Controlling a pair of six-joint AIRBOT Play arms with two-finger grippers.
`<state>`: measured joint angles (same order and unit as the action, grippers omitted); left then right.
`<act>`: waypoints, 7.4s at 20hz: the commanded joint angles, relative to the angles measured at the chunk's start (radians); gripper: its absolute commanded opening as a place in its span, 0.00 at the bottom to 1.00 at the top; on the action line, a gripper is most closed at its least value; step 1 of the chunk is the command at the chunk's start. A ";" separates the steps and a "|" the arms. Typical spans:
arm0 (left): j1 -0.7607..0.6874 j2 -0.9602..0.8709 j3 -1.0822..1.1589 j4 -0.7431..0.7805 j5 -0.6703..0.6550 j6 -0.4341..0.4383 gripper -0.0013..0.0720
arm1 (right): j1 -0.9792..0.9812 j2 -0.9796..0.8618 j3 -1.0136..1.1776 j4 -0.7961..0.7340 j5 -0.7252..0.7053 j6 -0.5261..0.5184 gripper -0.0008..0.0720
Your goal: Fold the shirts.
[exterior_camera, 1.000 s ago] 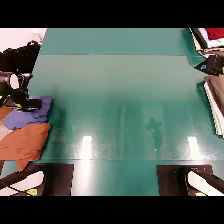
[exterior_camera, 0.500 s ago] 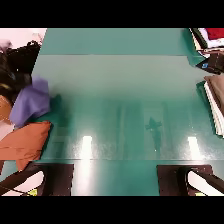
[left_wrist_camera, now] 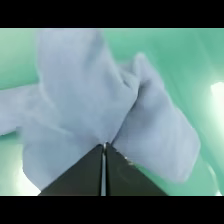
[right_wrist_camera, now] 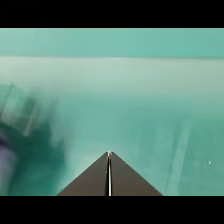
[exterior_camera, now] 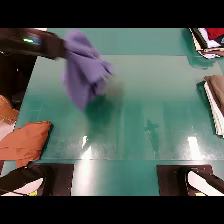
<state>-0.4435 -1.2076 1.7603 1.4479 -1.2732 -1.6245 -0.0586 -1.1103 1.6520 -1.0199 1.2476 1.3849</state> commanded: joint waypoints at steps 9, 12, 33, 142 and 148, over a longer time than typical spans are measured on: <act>-0.238 -0.265 0.017 0.048 0.097 0.114 0.77 | 0.000 -0.002 0.016 -0.001 0.034 0.001 0.03; -0.238 -0.266 0.017 0.153 0.137 0.129 0.68 | 0.000 -0.002 -0.015 0.000 0.036 0.001 0.03; 0.566 -0.449 -0.515 -0.621 0.343 0.248 0.80 | 0.001 -0.002 -0.058 0.007 0.067 0.002 0.03; -0.323 -0.149 -0.727 0.032 0.191 -0.149 0.90 | 0.076 0.127 -0.505 -0.132 -0.094 0.028 0.57; -0.323 -0.150 -0.769 0.033 0.245 -0.149 0.89 | 0.076 0.127 -0.505 -0.132 -0.095 0.028 0.57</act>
<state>-0.7650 -1.3567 1.0073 1.4734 -1.0584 -1.7714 0.0181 -0.9844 1.1473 -1.1519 1.1542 1.4124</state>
